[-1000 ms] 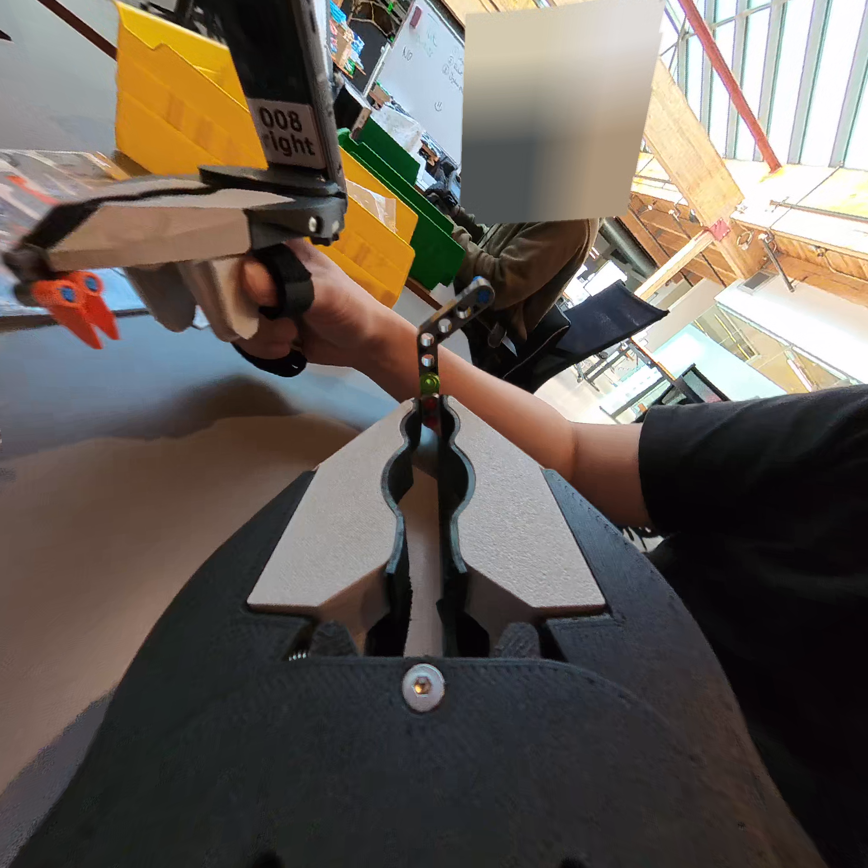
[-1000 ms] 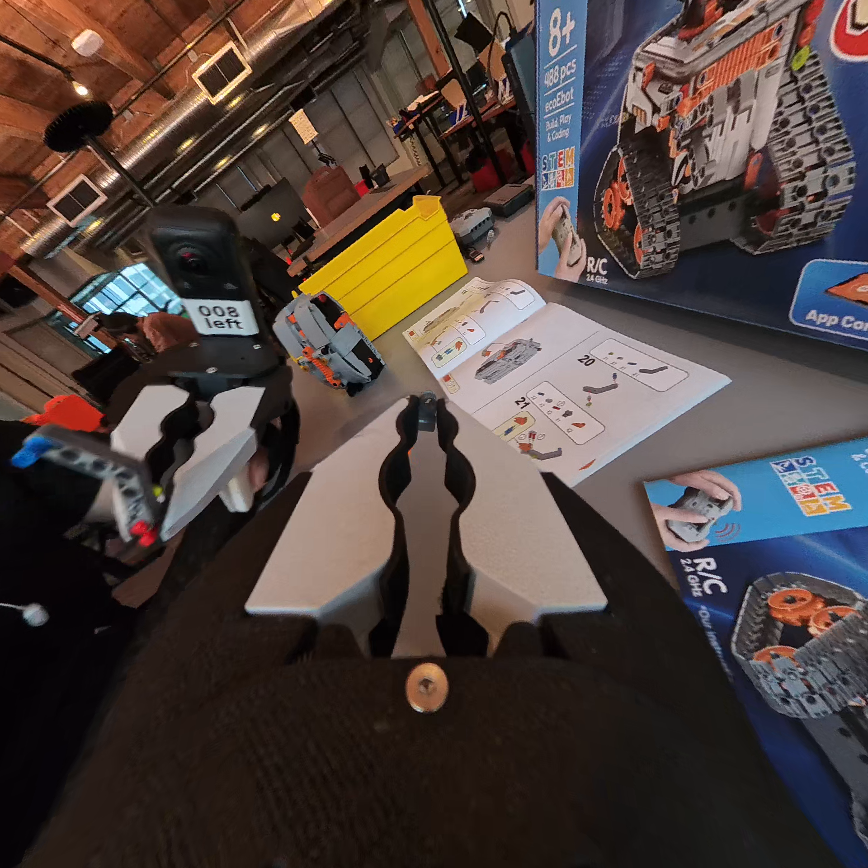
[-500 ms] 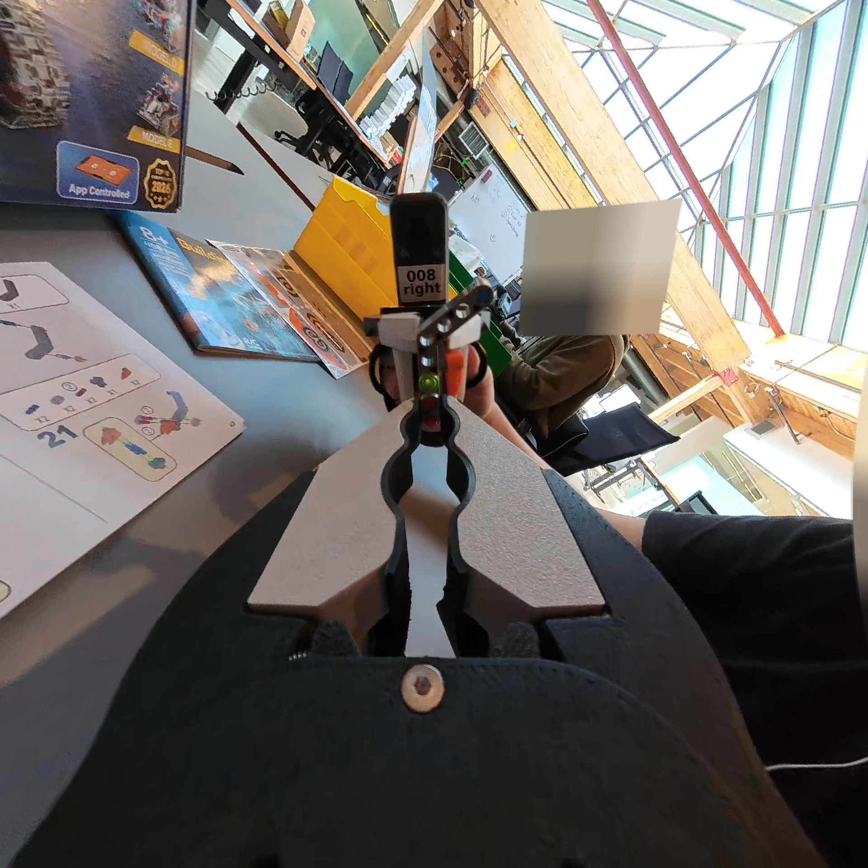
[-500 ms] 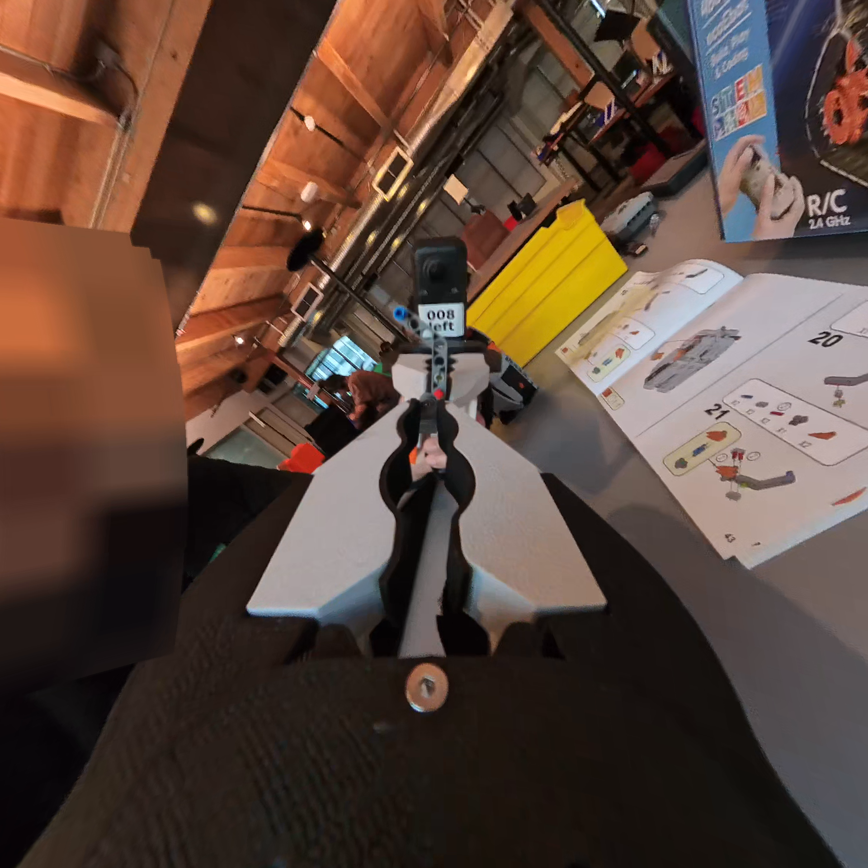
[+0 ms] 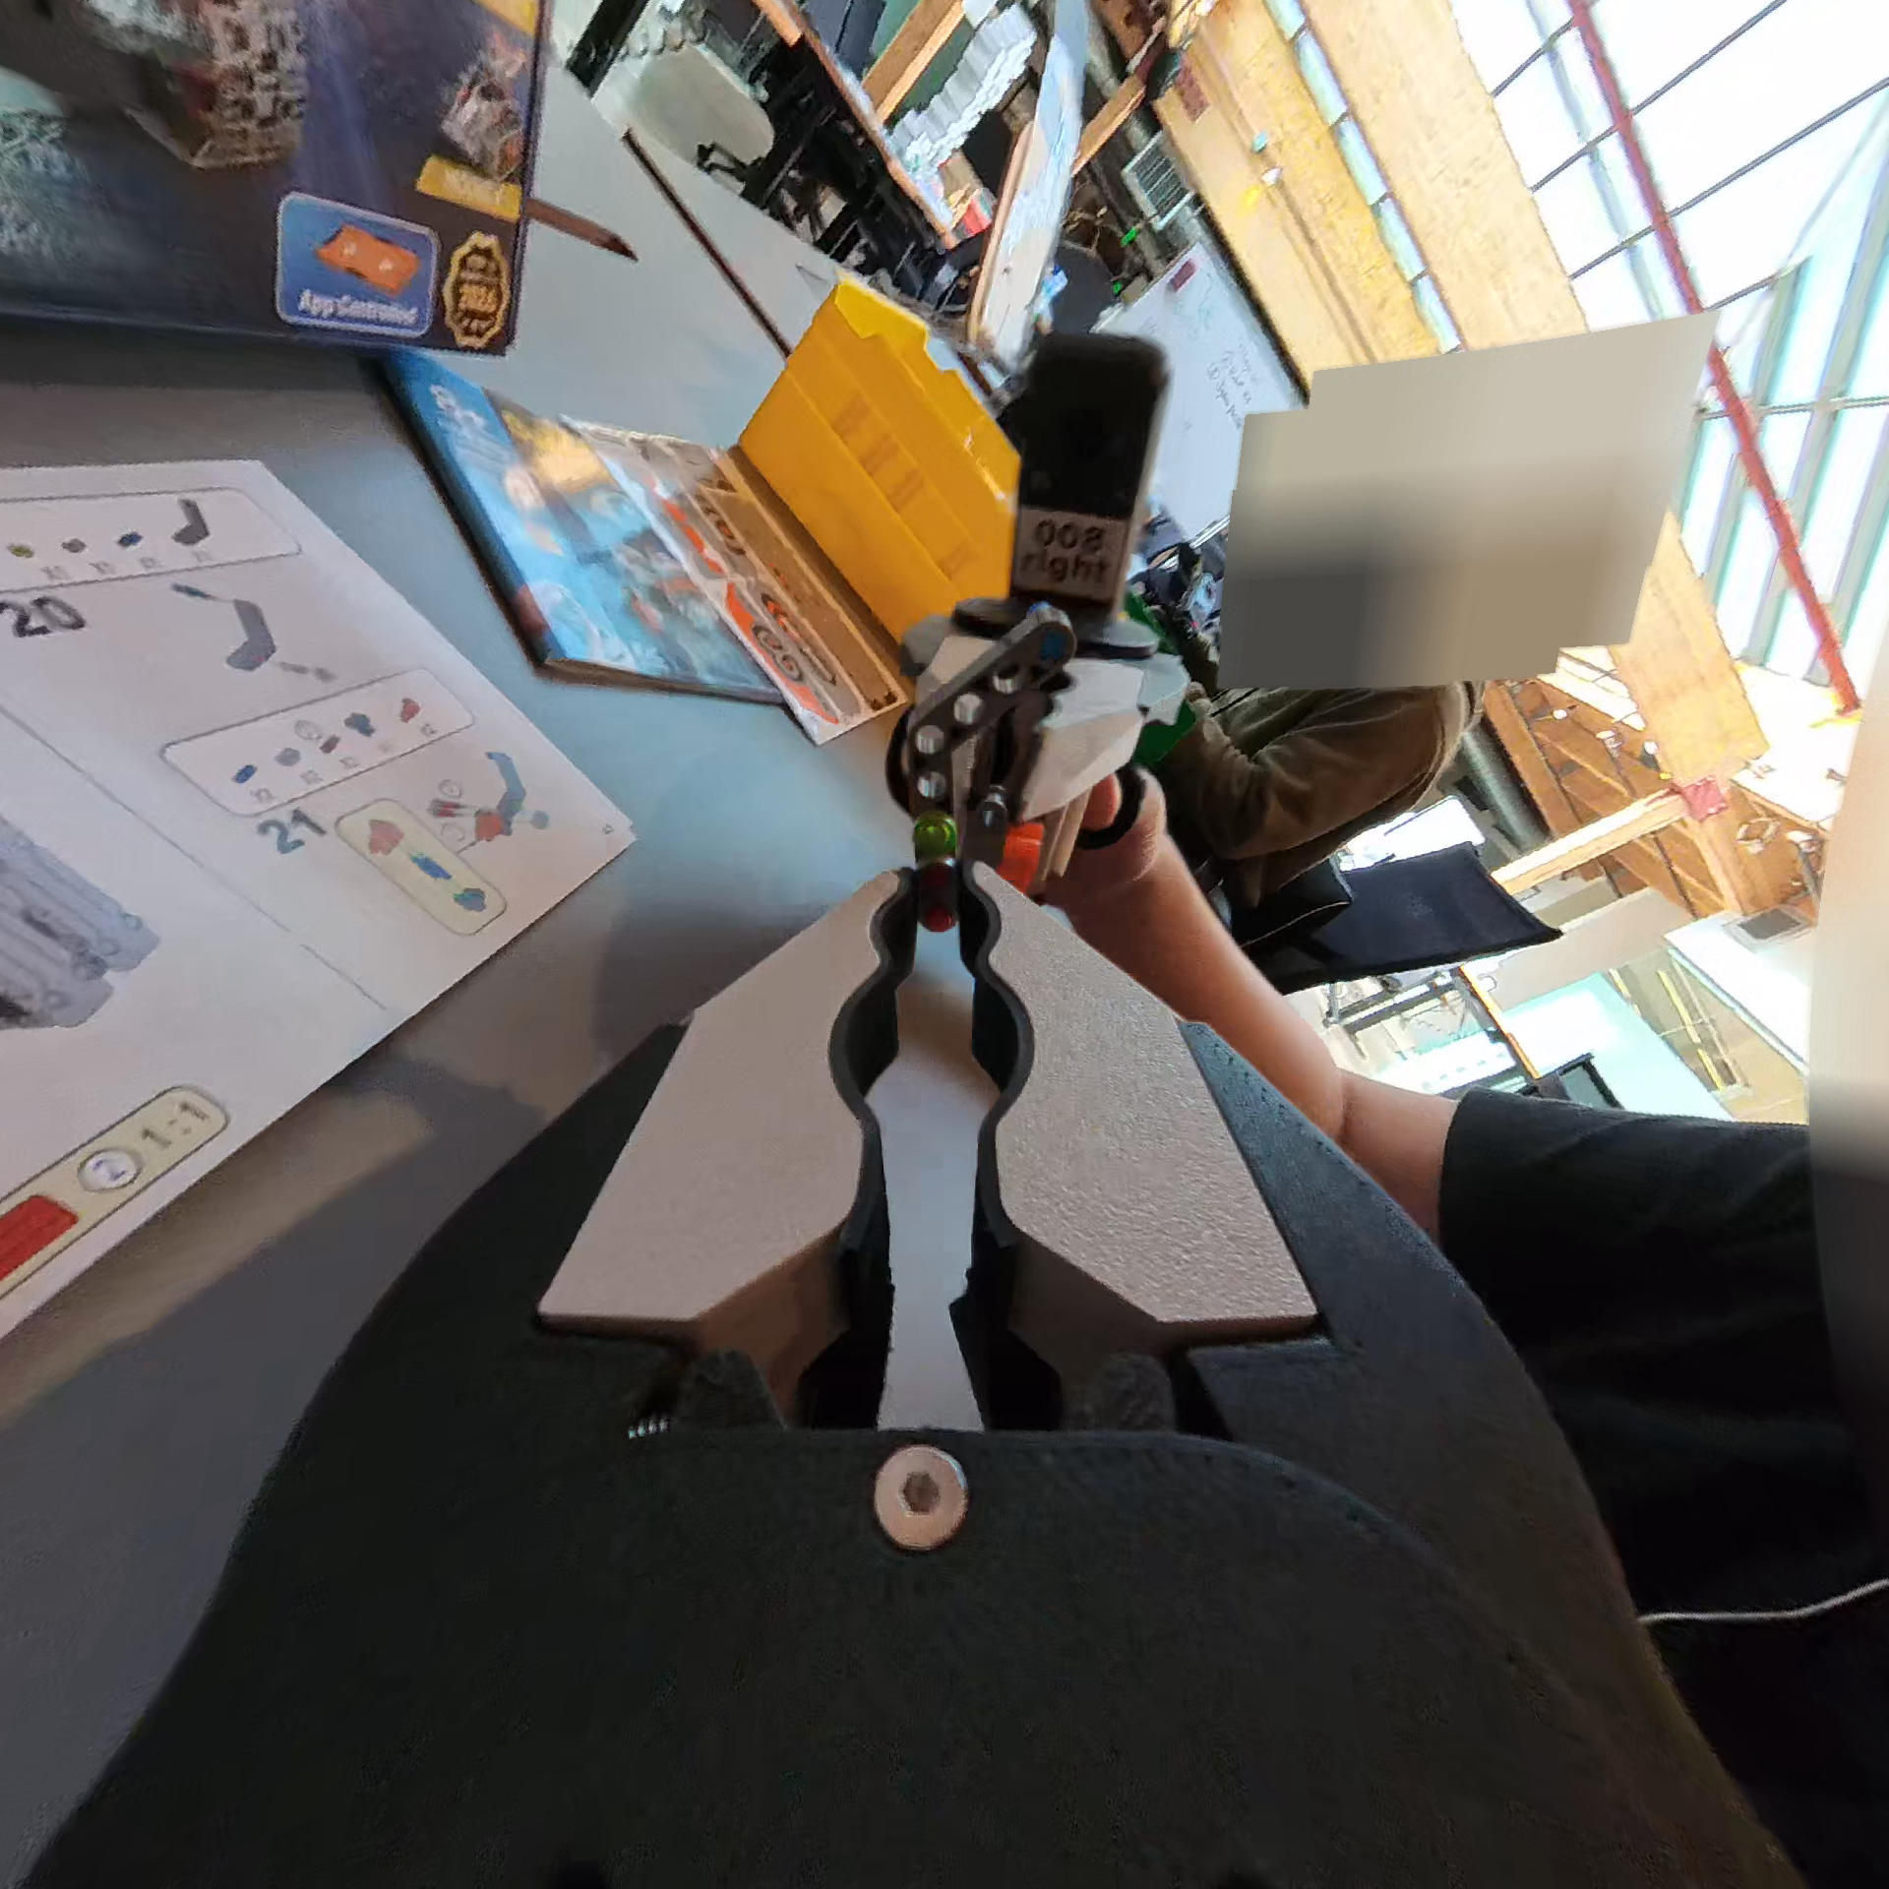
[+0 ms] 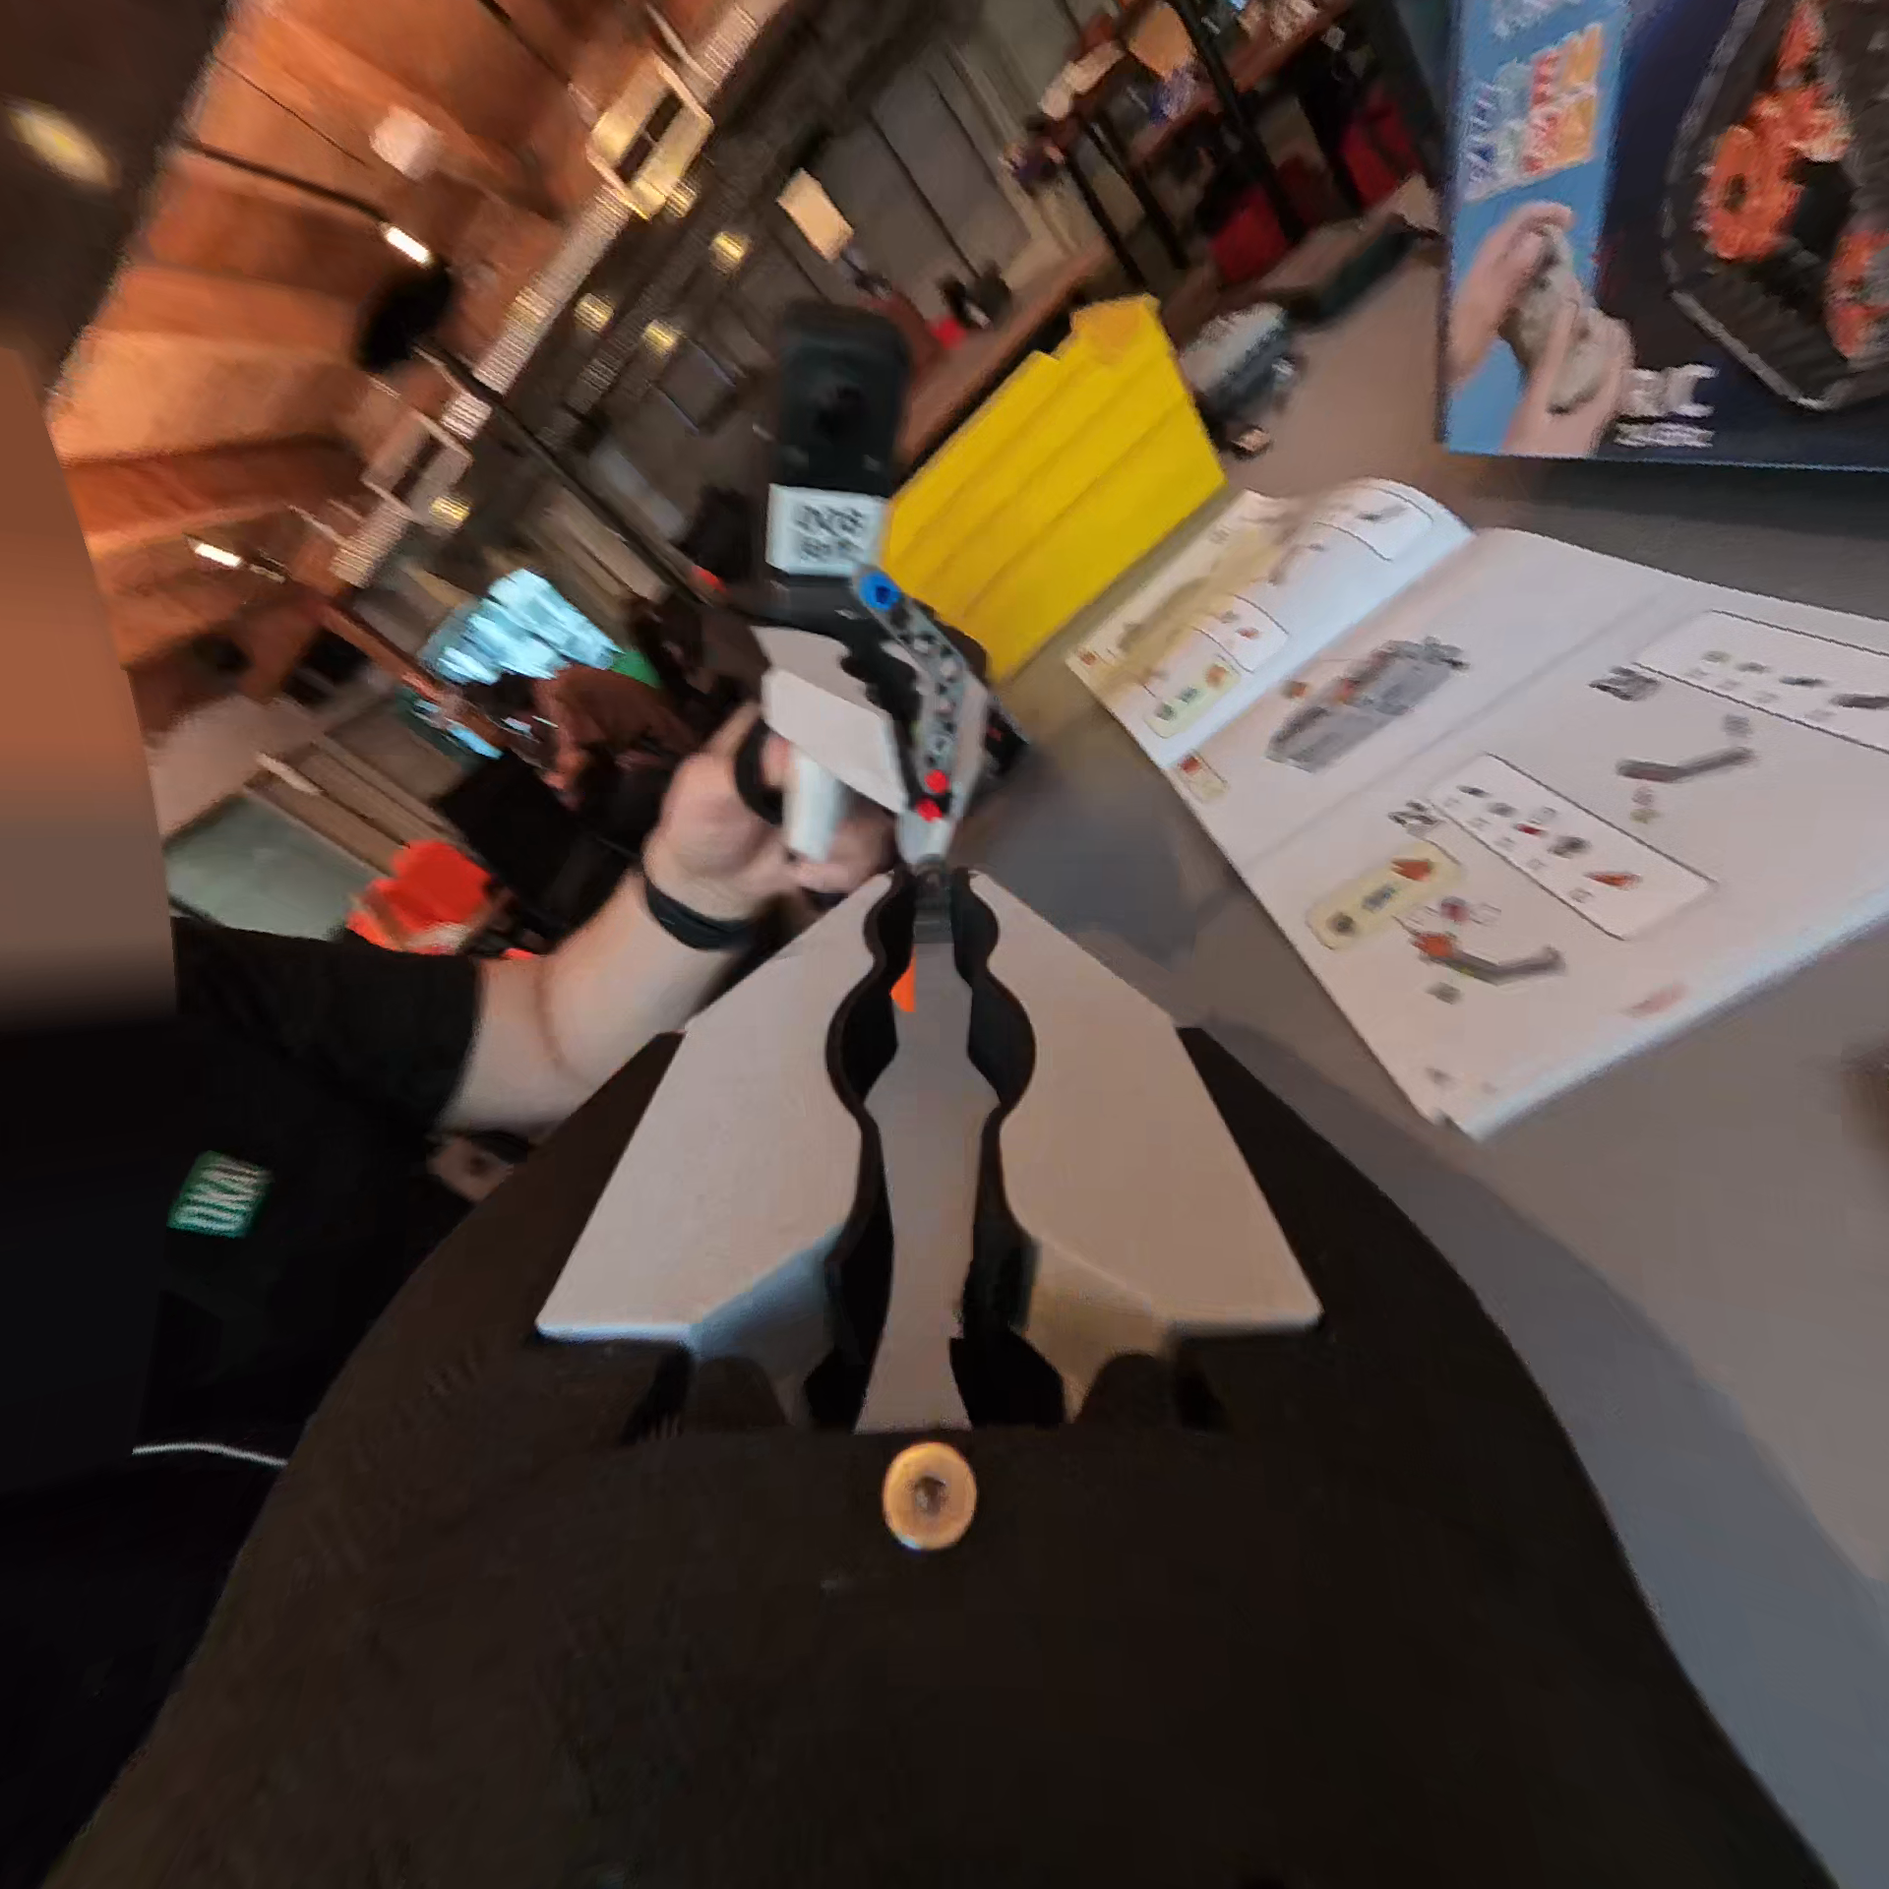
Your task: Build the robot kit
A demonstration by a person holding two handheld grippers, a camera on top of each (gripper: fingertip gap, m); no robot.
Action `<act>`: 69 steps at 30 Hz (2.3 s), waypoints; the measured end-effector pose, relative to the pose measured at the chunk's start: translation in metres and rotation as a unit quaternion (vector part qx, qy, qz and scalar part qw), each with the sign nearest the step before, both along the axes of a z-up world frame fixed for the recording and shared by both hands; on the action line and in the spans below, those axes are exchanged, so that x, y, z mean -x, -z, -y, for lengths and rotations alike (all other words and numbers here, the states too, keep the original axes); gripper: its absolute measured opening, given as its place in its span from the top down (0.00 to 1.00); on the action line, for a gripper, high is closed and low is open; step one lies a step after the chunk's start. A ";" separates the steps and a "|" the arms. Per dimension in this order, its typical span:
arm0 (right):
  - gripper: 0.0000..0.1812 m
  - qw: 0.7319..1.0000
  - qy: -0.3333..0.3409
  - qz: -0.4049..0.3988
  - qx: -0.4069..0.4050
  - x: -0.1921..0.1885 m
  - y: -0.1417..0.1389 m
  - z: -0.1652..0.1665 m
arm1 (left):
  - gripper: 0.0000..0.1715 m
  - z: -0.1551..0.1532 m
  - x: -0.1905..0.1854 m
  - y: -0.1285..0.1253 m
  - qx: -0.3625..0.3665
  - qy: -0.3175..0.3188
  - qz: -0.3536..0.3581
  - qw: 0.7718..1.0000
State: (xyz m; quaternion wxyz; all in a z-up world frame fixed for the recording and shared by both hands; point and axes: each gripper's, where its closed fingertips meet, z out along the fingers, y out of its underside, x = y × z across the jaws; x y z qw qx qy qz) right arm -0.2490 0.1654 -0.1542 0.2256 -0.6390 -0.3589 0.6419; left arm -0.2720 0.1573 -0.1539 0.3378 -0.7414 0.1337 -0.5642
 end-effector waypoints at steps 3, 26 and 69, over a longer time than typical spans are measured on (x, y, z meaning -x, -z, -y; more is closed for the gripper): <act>0.96 0.993 0.043 0.096 -0.062 -0.011 0.022 -0.015 | 0.97 0.005 0.011 0.025 0.015 -0.005 -0.123 0.992; 0.96 0.899 -0.045 0.362 -0.241 0.001 0.096 0.033 | 0.97 0.040 0.010 0.078 0.210 0.049 -0.166 0.962; 0.95 1.000 0.004 0.009 -0.012 0.013 -0.006 0.014 | 0.96 0.036 -0.024 0.001 0.101 0.109 0.053 0.987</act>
